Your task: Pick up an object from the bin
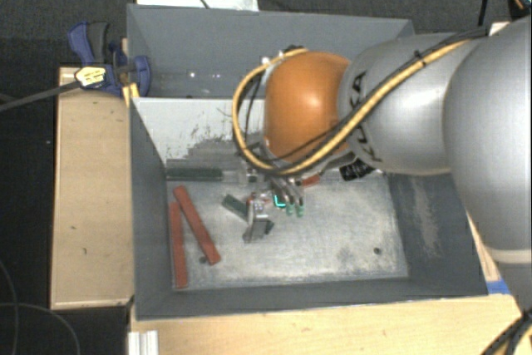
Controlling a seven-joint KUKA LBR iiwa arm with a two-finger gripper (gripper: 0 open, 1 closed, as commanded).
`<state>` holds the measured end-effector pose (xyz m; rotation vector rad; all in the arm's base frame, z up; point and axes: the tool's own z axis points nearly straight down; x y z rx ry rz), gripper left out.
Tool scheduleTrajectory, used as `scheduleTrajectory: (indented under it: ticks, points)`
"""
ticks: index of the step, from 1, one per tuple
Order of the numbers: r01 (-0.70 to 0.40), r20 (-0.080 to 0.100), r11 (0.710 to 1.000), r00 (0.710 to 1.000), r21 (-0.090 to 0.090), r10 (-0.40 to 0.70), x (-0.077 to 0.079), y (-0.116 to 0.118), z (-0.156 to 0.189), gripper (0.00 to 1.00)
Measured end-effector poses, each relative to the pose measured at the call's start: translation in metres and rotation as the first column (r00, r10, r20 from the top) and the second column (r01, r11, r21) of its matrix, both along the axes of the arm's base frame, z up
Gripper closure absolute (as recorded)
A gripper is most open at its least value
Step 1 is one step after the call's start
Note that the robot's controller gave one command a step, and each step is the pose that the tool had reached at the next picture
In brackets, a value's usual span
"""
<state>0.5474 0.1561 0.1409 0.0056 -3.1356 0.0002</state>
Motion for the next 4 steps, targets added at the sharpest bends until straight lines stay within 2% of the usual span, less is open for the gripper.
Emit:
scheduleTrajectory:
  ticks: [1,2,3,4]
  points:
    - [-0.464,0.005,0.886,0.886,0.001,0.464,-0.011,0.018,-0.004,0.00]
    - [-0.445,0.002,0.896,0.896,-0.002,0.445,0.001,-0.080,-0.065,0.00]
    - [-0.422,0.013,0.906,0.906,0.003,0.422,0.021,-0.008,-0.070,0.00]
    - [-0.683,0.006,0.731,0.731,0.001,0.683,-0.040,-0.008,-0.071,0.00]
